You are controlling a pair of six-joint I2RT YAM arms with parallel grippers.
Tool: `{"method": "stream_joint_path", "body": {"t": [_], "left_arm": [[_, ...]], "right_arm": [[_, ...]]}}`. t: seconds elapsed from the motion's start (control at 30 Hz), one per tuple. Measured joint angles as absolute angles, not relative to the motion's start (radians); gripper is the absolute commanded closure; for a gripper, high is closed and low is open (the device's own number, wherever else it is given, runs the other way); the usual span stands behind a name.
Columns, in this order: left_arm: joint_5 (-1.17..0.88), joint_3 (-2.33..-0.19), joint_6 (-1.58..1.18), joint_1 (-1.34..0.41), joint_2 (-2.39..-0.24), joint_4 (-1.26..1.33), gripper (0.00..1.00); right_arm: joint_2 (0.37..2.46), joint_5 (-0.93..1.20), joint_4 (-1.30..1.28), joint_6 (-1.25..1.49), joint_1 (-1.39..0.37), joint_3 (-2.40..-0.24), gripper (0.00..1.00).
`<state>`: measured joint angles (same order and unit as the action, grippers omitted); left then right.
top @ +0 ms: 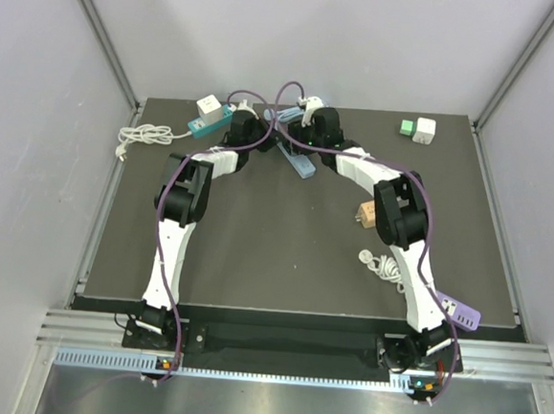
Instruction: Pull the plug off the socket
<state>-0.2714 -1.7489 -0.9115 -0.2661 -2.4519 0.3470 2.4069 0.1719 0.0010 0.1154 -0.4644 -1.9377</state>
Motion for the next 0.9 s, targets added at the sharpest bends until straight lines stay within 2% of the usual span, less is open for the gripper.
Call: {"method": "stream_joint_path", "body": {"t": [0.2, 0.33, 0.9], "left_arm": [[-0.263, -1.74, -0.911, -0.262, -2.45, 0.342, 1.0], [-0.245, -1.697, -0.917, -0.262, -2.427, 0.36, 1.0], [-0.2, -1.613, -0.944, -0.286, -2.387, 0.427, 1.0]], "right_arm": [[2.389, -0.046, 0.015, -0.052, -0.551, -1.907, 1.0], [2.389, -0.119, 0.016, -0.084, -0.575, -1.907, 1.0], [2.371, 0.058, 0.076, 0.178, -0.485, -1.856, 1.0]]}}
